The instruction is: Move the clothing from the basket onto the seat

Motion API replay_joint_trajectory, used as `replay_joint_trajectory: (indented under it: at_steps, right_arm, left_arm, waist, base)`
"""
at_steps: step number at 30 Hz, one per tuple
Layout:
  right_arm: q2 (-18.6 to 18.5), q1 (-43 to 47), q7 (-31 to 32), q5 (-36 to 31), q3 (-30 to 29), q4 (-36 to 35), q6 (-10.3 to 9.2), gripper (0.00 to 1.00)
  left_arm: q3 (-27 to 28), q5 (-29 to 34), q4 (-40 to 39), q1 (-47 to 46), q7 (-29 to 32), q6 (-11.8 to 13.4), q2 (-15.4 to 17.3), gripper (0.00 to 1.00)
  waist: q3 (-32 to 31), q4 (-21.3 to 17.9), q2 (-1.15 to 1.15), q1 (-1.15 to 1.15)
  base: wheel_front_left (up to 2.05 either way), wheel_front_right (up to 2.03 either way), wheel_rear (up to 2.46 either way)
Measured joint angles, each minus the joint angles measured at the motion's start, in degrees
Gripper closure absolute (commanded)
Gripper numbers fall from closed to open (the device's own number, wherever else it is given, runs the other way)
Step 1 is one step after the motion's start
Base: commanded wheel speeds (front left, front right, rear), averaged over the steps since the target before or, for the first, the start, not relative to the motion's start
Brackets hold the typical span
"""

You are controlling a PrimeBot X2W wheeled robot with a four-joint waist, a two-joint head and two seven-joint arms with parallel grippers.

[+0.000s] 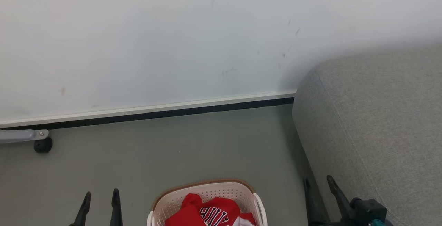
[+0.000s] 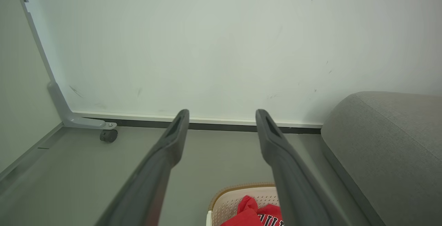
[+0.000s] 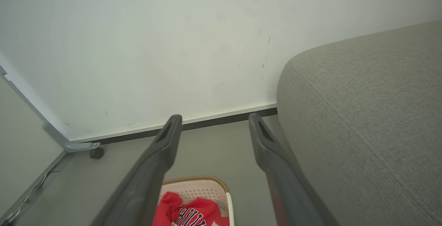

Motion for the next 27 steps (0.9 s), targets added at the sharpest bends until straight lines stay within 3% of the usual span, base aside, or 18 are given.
replay_joint_trajectory:
  at_steps: [7, 27]
  right_arm:
    - [-0.22, 0.01, -1.15, -4.89, 1.48, -0.3, -0.43, 0.0]
    - [-0.09, 0.01, -1.15, -5.26, 0.98, 0.03, -0.34, 0.0]
  left_arm:
    - [0.12, 4.1, 0.11, 1.05, -1.14, -0.01, 0.12, 0.0]
    - [1.64, 4.44, 1.72, 1.04, -1.14, -1.11, -0.32, 0.0]
  waist:
    - [-0.09, -0.2, 0.0, 0.0]
    - [0.08, -0.35, 0.0, 0.0]
  base:
    - [0.0, 0.0, 0.0]
    - [0.0, 0.0, 0.0]
